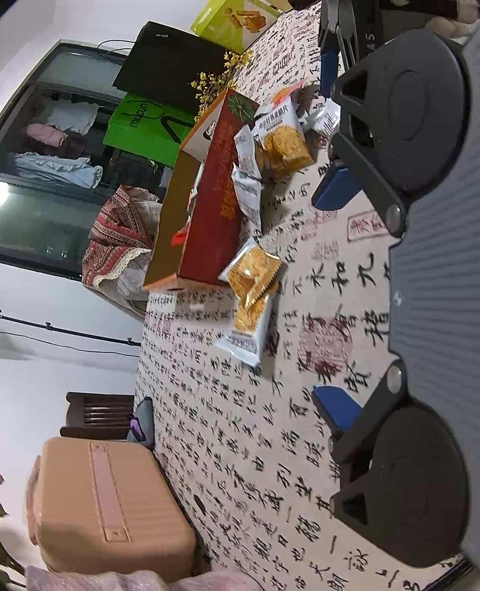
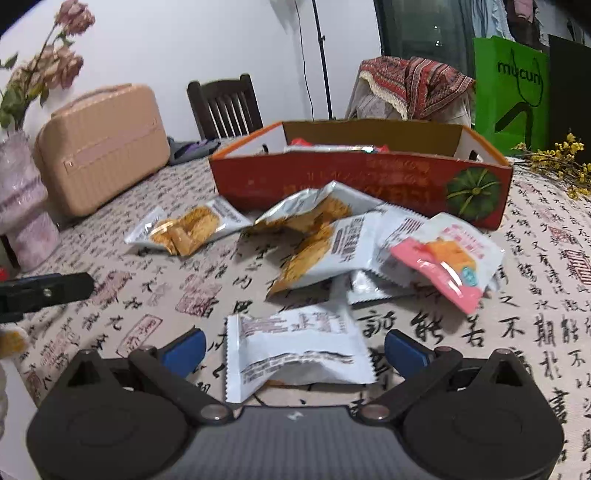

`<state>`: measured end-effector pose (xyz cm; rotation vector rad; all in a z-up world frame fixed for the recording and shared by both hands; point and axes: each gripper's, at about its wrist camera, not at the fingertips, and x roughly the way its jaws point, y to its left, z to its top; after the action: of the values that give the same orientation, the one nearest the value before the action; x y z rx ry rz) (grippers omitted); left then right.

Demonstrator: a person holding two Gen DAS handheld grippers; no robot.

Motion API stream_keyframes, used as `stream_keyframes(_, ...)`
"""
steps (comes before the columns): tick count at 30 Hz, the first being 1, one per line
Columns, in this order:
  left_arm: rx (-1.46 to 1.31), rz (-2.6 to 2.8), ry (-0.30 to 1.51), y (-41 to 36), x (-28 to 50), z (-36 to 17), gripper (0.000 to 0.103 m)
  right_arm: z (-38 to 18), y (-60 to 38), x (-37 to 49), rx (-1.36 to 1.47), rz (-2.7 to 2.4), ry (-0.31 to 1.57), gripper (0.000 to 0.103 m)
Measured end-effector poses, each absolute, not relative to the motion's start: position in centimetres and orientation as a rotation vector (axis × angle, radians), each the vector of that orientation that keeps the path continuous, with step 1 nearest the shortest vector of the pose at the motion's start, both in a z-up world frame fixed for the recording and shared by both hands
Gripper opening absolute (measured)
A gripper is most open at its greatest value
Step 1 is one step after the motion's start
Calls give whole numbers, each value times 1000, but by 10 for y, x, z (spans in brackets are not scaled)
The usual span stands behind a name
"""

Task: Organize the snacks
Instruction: 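Grasp a white snack packet with the right tool while the left tool grasps a pumpkin-seed cracker packet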

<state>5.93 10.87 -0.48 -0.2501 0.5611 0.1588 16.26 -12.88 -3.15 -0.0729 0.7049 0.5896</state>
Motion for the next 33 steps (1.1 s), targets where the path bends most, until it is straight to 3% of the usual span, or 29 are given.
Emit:
stream_keyframes(2, -257, 158, 563, 112, 58, -6, 103, -32, -125, 163, -84, 571, 696, 102)
stream_keyframes(5, -272, 146, 561, 113, 55, -8, 103, -33, -119, 158, -144, 552, 663, 83)
stream_keyframes(16, -279, 121, 553, 111, 56, -10, 103, -29, -123, 146, -153, 593, 608, 57)
stream_keyframes(33, -218, 165, 558, 111, 90, -1, 103, 5, -181, 141, -40, 533, 450, 56)
